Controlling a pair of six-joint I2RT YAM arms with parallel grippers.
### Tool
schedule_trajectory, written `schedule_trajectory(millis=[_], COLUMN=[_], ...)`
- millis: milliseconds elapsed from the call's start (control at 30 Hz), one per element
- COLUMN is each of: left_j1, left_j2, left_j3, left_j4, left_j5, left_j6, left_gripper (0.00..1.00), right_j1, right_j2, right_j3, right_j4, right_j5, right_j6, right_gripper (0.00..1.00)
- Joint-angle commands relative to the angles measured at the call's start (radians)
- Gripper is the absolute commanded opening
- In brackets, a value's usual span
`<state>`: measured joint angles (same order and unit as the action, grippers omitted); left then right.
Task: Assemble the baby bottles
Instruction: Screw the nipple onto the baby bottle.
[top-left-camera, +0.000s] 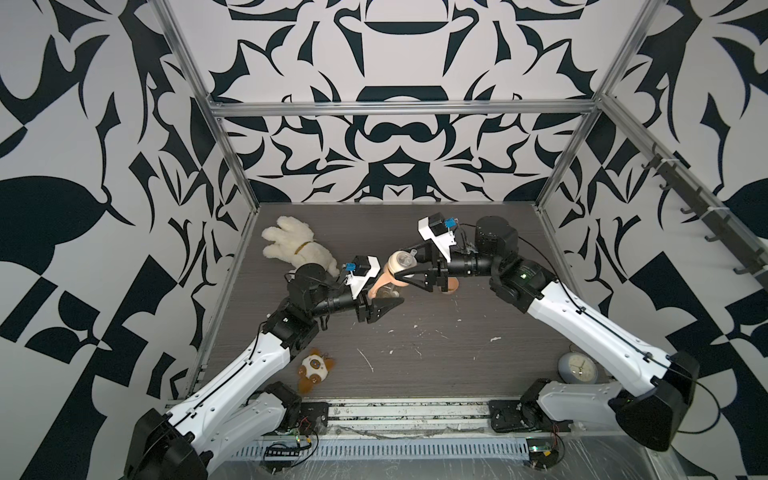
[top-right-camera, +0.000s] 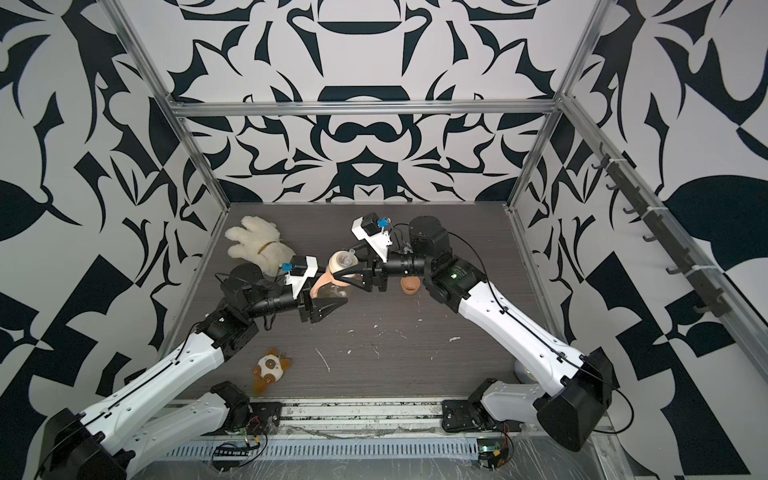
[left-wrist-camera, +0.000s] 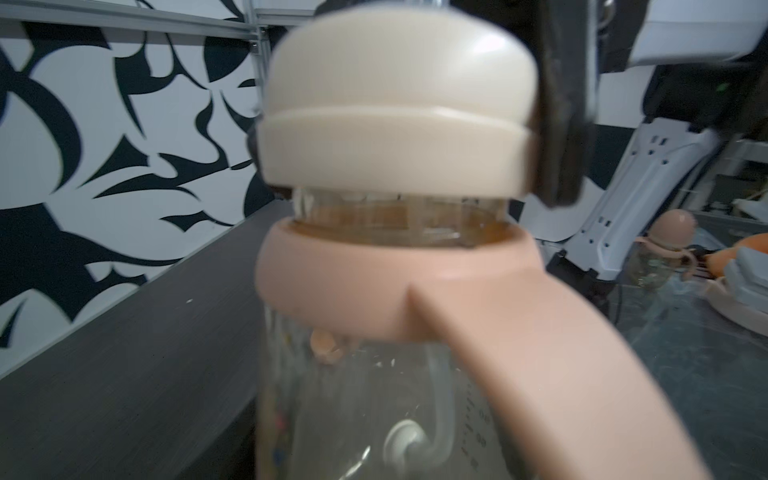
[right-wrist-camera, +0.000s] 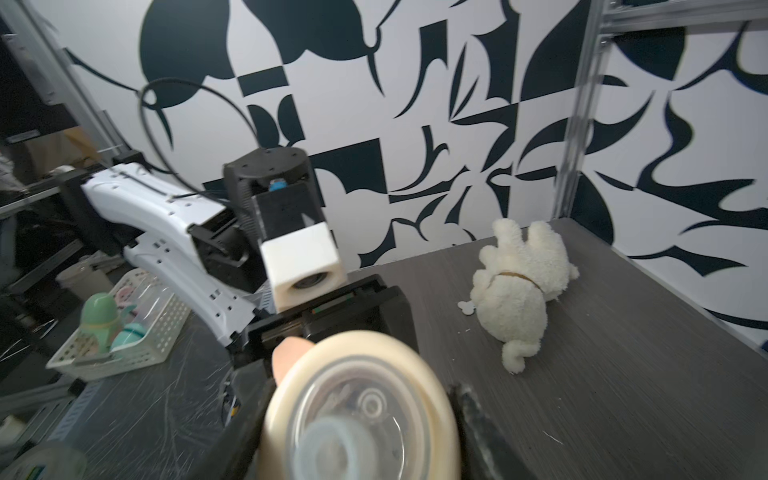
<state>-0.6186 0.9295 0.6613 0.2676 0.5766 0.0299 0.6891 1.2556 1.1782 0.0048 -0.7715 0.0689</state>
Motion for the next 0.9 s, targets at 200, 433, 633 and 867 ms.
schedule_trajectory(millis=[200, 433, 633, 867], left_j1=[-0.085, -0.087, -0.085, -0.084], left_j2=[-0.038, -0.060, -0.038, -0.031], left_j3=[0.024, 0.003, 0.000, -0.003], left_j4=[0.118, 0.142, 0.129, 0.119], left_j5=[-0.317, -0.345, -0.362, -0.329], left_j6=[0.078, 0.080, 0.087, 0.087], left_gripper=[0.00, 0.00, 0.00, 0.00], right_j1=[0.129, 0.194, 0.271, 0.277], right_j2=[0.041, 0.021, 0.012, -0.070], right_j3=[-0.170, -0.207, -0.157, -0.166], right_j4=[0.197, 0.261, 0.168, 0.129], right_j5=[0.434, 0.519, 0.600, 0.607], right_j6=[0.174, 0.147, 0.047, -0.020], right_gripper=[0.11, 0.12, 0.41, 0.88])
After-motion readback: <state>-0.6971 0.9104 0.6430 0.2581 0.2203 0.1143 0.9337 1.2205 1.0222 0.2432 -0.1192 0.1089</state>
